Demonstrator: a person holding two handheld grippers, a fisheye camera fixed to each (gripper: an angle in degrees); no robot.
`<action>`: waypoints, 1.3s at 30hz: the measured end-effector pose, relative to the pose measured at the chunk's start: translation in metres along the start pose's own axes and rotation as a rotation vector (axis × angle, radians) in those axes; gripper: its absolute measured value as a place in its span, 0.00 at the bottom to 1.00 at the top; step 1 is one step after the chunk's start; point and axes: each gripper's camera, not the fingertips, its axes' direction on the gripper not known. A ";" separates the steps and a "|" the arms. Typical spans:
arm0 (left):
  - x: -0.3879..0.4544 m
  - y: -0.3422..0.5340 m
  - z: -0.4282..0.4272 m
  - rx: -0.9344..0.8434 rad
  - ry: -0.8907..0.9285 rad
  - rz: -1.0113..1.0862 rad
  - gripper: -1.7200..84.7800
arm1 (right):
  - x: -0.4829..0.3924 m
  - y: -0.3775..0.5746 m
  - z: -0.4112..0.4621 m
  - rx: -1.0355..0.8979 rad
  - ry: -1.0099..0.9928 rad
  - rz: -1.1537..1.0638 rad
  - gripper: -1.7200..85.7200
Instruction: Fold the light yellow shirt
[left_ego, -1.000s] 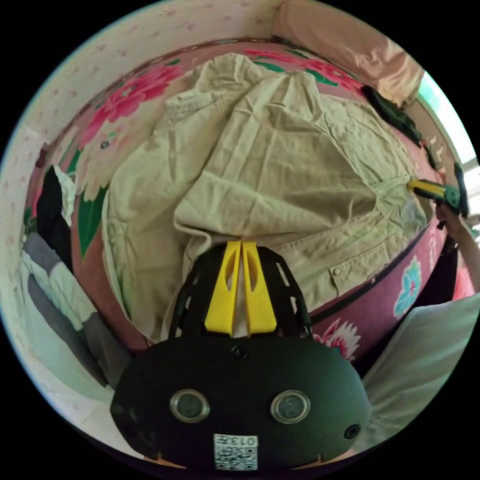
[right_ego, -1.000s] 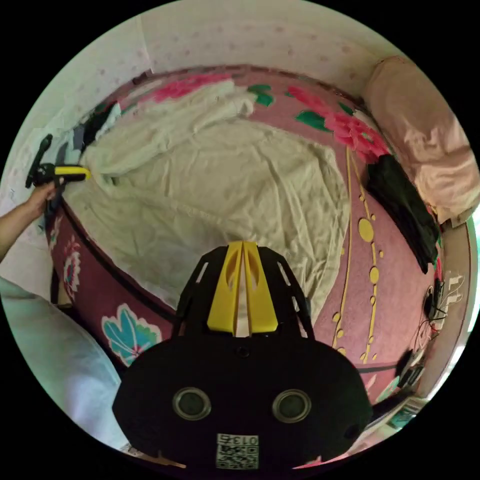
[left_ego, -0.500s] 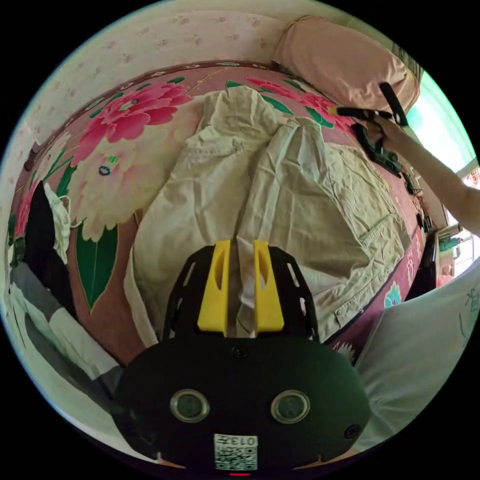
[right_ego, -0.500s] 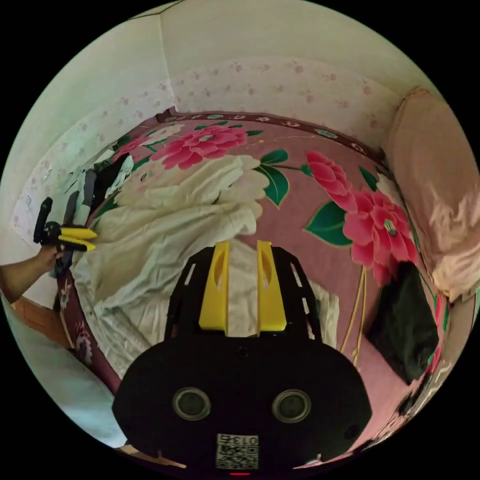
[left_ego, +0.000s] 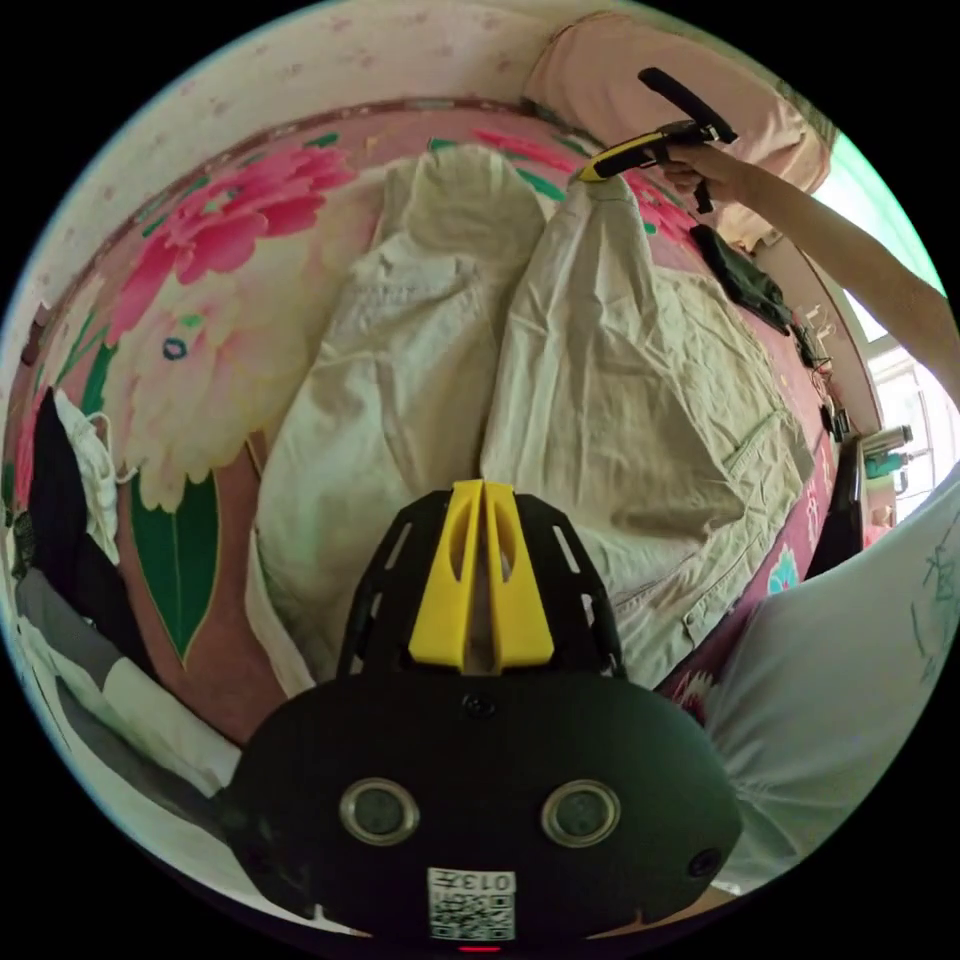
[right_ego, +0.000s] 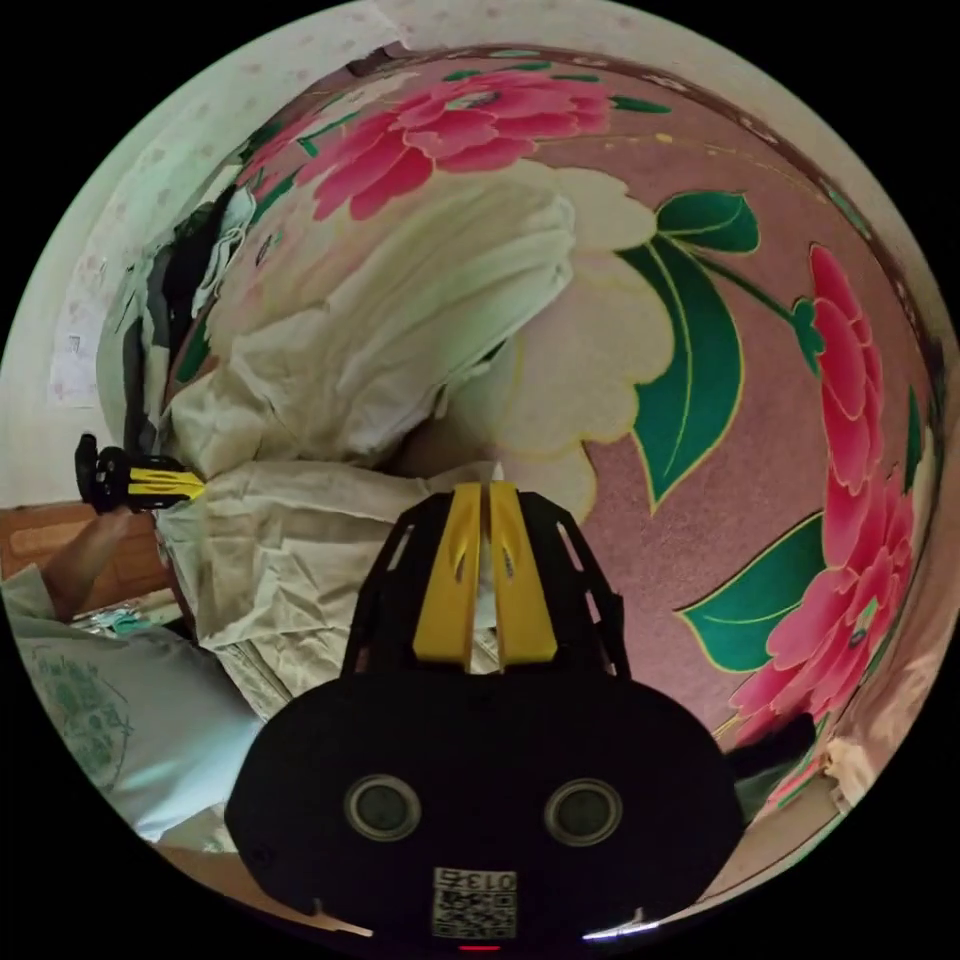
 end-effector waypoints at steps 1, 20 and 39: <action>0.009 0.010 -0.018 0.079 -0.036 0.014 0.02 | -0.013 0.008 -0.034 0.081 0.031 -0.047 0.03; 0.220 0.127 -0.072 0.080 -0.378 0.335 0.05 | -0.292 0.492 -0.110 0.170 0.580 0.420 0.03; 0.330 0.092 -0.099 0.127 -0.615 0.614 0.14 | -0.266 0.469 -0.259 0.311 0.562 0.276 0.03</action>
